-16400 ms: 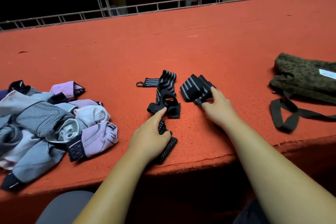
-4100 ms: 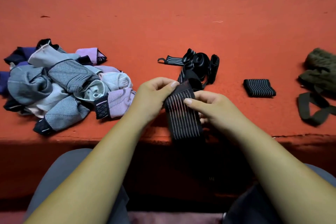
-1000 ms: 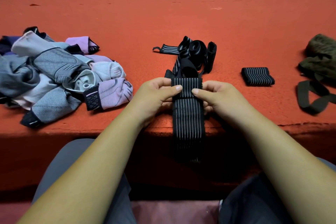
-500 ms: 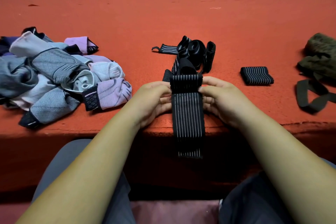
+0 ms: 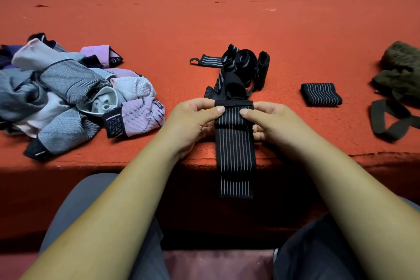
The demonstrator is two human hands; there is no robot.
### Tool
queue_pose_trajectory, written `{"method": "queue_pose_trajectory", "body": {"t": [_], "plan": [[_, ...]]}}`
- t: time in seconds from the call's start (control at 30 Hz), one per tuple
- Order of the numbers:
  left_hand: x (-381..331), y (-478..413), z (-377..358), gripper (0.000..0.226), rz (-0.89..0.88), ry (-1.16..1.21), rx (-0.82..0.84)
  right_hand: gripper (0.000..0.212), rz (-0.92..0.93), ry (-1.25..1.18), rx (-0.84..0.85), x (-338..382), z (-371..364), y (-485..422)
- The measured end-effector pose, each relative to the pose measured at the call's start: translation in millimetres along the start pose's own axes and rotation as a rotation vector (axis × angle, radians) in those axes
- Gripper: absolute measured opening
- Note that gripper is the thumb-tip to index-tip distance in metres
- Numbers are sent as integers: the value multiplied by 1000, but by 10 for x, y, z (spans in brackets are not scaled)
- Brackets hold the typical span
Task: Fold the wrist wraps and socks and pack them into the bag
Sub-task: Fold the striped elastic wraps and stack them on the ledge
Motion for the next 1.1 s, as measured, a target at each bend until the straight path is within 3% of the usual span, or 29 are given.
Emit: {"method": "queue_pose_trajectory", "body": {"t": [0.1,0.2,0.5,0.73,0.8,0.87,0.97,1.1], "plan": [[27,-8,-8,10,46,14,21,22,12,81,-43,-43,23,-12],[70,-9,17,12,101,-50,75,15,40,79,-93,-20,27,-8],[61,-42,32,18,35,25,5,15,17,31,-32,11,17,3],[20,-8,-10,13,173,118,42,39,-16,-234,-71,17,-4,-23],[19,3,-8,29,207,121,36,46,-18,-271,-104,40,2,-27],[17,11,-10,40,202,63,39,39,-9,-274,-114,56,7,-34],[41,18,-31,22,150,-5,35,20,4,-237,-95,51,6,-29],[51,-10,-8,14,87,39,-27,22,-3,-71,-3,23,-10,13]]}}
Point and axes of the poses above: each hand's wrist, its own y-axis away from the middle knuckle, its own z-axis out of the back of the hand, x = y × z, the point moved 4 cm from there along -y, towards the middle knuckle, and after that the axes turned 3 degrees about z, right-handed, at the moved point
